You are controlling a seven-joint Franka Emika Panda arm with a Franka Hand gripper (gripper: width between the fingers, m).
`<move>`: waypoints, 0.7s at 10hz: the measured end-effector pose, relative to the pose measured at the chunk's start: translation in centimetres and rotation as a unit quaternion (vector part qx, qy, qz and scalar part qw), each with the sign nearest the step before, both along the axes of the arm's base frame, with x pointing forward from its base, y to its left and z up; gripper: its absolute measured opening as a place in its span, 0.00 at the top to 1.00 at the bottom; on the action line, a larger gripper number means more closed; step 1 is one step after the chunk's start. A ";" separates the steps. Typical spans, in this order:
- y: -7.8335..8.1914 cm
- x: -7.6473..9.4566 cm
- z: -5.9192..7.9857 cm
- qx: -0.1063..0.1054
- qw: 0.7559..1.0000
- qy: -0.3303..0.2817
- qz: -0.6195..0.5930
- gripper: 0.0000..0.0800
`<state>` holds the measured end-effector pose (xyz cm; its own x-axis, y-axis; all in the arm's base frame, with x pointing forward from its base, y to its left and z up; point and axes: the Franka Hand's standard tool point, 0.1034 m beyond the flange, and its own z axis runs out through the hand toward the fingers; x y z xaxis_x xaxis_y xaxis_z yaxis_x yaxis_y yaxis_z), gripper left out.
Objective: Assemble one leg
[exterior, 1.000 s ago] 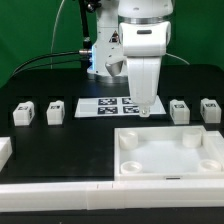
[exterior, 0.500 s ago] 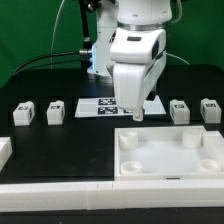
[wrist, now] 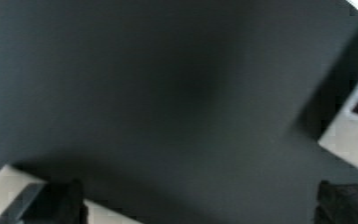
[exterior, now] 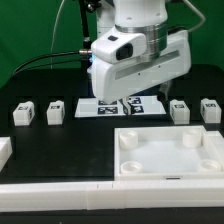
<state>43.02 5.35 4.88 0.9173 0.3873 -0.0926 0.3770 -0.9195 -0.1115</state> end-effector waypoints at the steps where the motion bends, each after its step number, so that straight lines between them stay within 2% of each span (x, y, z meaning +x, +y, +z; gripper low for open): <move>1: 0.9 -0.2 0.1 -0.008 0.998 0.004 -0.064 0.19; 2: 2.0 -0.5 0.2 -0.016 0.993 0.008 -0.118 0.19; 7: 9.0 -3.1 -0.1 -0.027 0.986 0.016 -0.163 0.19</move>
Offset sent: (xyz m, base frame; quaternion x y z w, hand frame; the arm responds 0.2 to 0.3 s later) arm -0.0267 0.0478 0.0001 0.0111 -0.0036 0.0841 0.9964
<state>39.92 14.39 4.81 0.9885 0.0652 -0.1363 0.0567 -0.9962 -0.0654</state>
